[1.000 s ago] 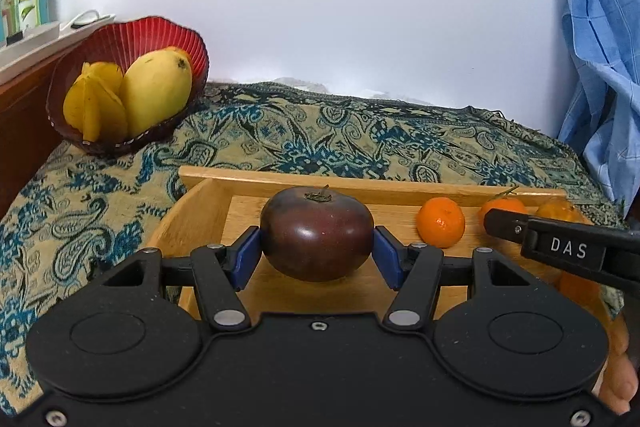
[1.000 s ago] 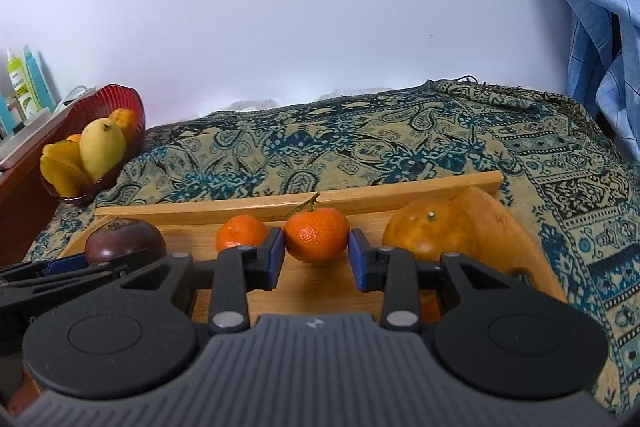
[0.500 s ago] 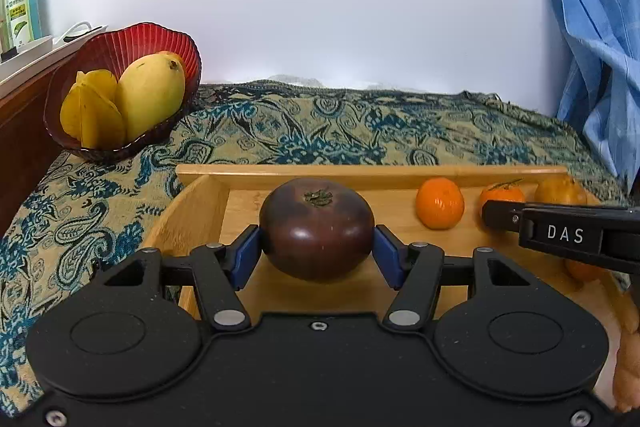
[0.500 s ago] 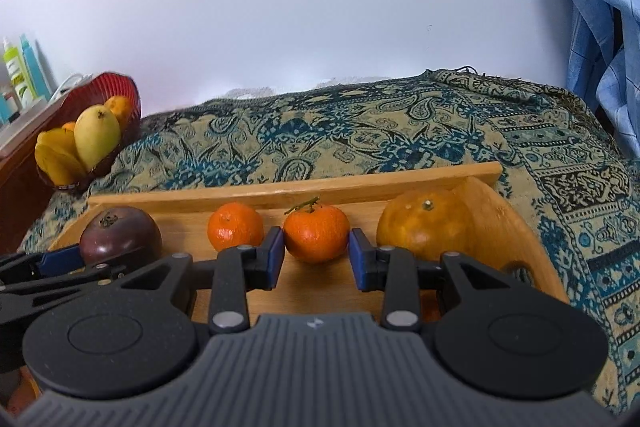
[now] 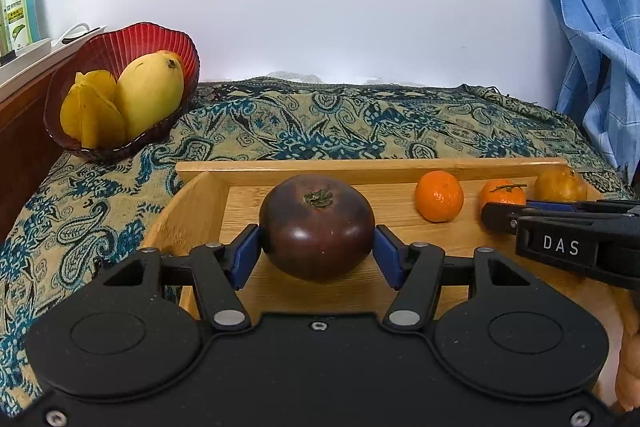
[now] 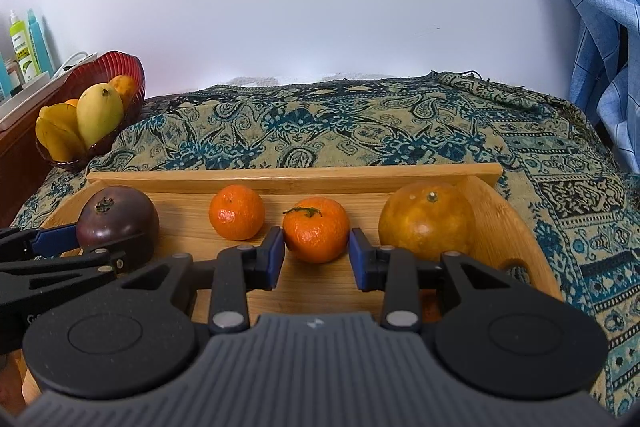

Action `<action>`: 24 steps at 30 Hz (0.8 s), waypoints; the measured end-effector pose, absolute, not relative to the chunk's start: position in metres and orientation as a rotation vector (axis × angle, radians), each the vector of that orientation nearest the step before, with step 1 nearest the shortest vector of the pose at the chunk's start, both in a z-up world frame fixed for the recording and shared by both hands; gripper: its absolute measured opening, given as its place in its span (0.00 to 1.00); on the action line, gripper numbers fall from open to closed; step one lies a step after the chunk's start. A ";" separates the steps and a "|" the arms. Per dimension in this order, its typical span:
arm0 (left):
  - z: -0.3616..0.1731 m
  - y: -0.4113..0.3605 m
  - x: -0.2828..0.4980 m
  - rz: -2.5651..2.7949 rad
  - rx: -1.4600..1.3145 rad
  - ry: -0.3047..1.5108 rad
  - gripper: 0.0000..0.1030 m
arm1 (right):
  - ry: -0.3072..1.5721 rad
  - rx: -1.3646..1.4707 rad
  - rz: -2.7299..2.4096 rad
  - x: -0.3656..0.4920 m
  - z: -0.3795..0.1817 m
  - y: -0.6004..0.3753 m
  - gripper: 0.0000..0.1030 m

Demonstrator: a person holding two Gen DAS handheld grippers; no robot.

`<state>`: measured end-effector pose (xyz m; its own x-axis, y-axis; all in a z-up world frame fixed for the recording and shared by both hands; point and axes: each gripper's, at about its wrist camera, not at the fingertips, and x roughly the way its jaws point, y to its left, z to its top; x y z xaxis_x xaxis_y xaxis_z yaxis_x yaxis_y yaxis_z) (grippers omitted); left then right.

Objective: Organize fruits
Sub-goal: 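Lower both fruits onto the tray and open both grippers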

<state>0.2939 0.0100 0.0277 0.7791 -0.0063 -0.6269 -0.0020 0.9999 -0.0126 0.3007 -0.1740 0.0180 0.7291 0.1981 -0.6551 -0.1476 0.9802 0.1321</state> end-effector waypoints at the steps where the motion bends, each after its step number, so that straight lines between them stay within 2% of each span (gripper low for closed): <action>1: 0.028 0.010 0.294 -0.004 -0.009 0.678 0.57 | 0.730 0.072 0.190 0.301 0.018 -0.174 0.38; 10: 0.028 0.008 0.295 0.007 -0.006 0.692 0.60 | 0.730 0.064 0.189 0.300 0.019 -0.173 0.43; 11: 0.028 0.008 0.295 0.008 -0.009 0.699 0.61 | 0.729 0.061 0.186 0.299 0.019 -0.173 0.47; 12: 0.027 0.008 0.296 0.009 -0.009 0.707 0.62 | 0.728 0.058 0.183 0.299 0.019 -0.173 0.47; 16: 0.025 0.010 0.295 0.027 0.006 0.718 0.70 | 0.730 0.045 0.174 0.297 0.021 -0.172 0.48; 18: 0.026 0.011 0.294 0.028 -0.001 0.717 0.76 | 0.728 0.041 0.171 0.294 0.022 -0.172 0.57; 20: 0.029 0.013 0.291 0.025 -0.009 0.713 0.81 | 0.728 0.044 0.174 0.292 0.024 -0.173 0.57; 24: 0.034 0.013 0.284 0.024 0.003 0.708 0.86 | 0.725 0.046 0.187 0.286 0.029 -0.175 0.61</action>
